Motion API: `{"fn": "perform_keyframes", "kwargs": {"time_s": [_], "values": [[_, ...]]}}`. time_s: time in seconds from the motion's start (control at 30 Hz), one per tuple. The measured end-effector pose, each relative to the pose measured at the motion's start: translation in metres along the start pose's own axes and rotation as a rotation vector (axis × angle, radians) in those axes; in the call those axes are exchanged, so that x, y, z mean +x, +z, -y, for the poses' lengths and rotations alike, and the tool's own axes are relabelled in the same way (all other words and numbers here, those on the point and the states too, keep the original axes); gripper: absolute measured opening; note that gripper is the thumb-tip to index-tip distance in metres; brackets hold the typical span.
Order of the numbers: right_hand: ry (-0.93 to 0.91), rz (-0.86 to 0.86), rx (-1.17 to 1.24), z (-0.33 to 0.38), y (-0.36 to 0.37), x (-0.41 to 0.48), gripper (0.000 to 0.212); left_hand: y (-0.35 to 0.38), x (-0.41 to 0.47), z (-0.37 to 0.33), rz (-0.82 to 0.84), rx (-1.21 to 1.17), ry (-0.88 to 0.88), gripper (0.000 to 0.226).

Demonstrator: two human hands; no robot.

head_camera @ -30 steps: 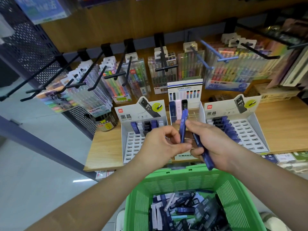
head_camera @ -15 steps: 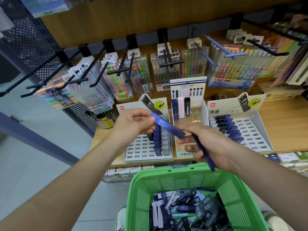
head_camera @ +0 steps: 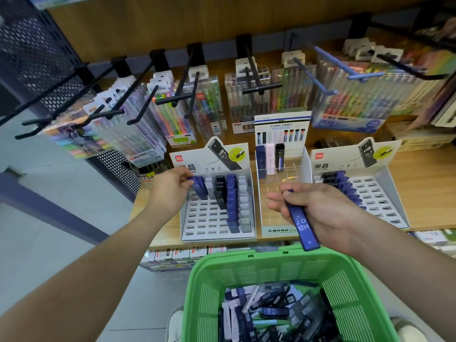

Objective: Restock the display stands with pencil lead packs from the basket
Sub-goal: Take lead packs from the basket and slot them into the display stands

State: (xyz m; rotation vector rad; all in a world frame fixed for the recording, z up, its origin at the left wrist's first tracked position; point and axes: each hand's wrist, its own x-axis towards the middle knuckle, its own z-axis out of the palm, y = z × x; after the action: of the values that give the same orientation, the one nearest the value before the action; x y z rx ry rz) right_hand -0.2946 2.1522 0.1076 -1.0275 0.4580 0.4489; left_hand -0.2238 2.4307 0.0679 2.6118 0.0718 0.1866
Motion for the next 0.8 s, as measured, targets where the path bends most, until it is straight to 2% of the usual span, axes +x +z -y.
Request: {"fn": "perform_keyframes", "kwargs": {"time_s": [0.3,0.47,0.6,0.8], "values": [[-0.007,0.035,0.01,-0.001,0.002,-0.002,0.023,0.014,0.004,0.002,-0.035,0.201,0.092,0.02],[0.003,0.047,-0.006,-0.002,0.0,-0.002,0.017,0.013,0.008,0.009,-0.034,0.203,0.098,0.017],[-0.004,0.044,-0.002,-0.002,-0.001,-0.001,0.014,0.021,0.007,0.017,0.033,0.161,0.092,0.015],[-0.033,-0.005,-0.19,-0.003,-0.003,0.0,0.013,0.026,0.01,0.019,0.001,0.168,0.136,0.013]]}}
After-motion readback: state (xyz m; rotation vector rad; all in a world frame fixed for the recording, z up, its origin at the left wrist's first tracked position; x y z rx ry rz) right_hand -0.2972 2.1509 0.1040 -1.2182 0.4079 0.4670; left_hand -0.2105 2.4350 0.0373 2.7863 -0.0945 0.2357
